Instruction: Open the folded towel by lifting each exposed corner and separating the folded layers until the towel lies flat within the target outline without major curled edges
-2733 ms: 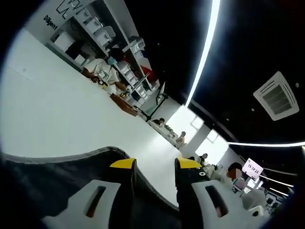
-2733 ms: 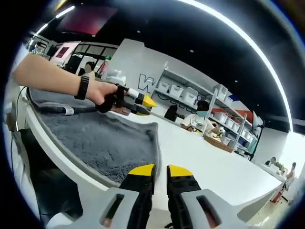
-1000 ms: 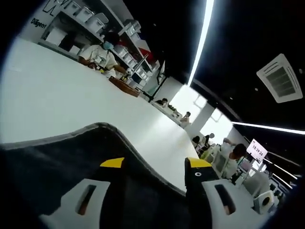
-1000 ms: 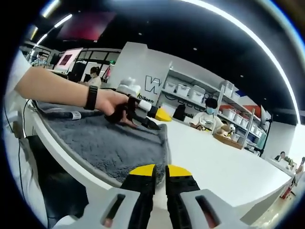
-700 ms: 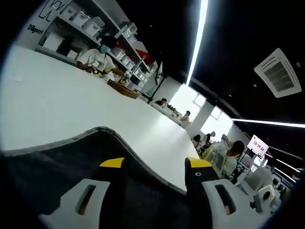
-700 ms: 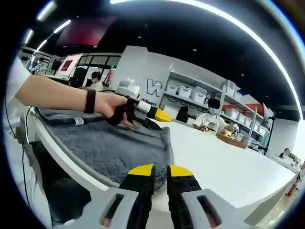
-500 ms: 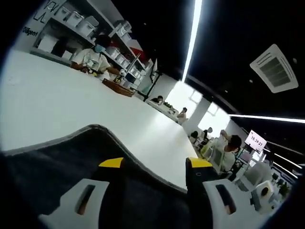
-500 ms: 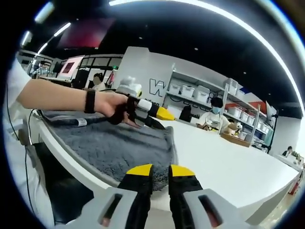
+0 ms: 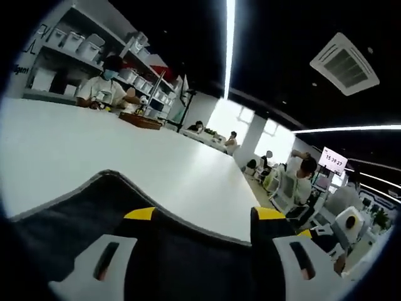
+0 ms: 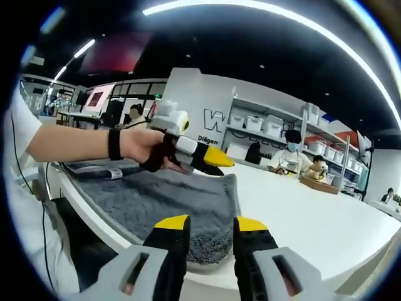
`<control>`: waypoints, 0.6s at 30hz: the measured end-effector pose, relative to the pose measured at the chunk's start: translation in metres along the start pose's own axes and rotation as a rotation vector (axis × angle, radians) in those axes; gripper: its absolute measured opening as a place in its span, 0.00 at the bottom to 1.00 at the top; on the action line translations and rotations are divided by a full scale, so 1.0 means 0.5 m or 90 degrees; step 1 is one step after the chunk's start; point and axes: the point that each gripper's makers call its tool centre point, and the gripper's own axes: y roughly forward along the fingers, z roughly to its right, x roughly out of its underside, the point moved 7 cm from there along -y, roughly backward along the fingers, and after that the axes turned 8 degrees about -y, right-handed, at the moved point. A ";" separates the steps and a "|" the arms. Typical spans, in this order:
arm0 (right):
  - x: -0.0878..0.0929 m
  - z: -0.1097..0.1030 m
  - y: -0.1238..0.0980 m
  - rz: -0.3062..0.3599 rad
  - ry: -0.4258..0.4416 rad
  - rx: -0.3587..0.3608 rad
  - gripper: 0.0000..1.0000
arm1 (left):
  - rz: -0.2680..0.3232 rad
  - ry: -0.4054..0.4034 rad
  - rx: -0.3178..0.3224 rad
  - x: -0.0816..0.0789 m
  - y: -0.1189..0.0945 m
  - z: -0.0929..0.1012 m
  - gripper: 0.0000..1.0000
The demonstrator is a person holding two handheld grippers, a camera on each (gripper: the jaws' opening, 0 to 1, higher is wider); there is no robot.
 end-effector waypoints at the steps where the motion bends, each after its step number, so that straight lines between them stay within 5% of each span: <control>1: -0.001 -0.002 0.000 0.001 0.000 -0.002 0.23 | -0.001 0.014 -0.002 0.002 -0.002 0.002 0.58; 9: -0.003 -0.006 0.002 0.001 0.004 -0.022 0.24 | 0.010 0.017 0.009 0.023 -0.022 0.027 0.62; 17: -0.021 -0.008 0.003 0.012 -0.010 -0.028 0.24 | -0.034 0.051 0.005 0.058 -0.044 0.057 0.63; 18: -0.022 -0.007 0.003 0.012 -0.012 -0.026 0.24 | -0.027 0.053 0.014 0.043 -0.054 0.049 0.63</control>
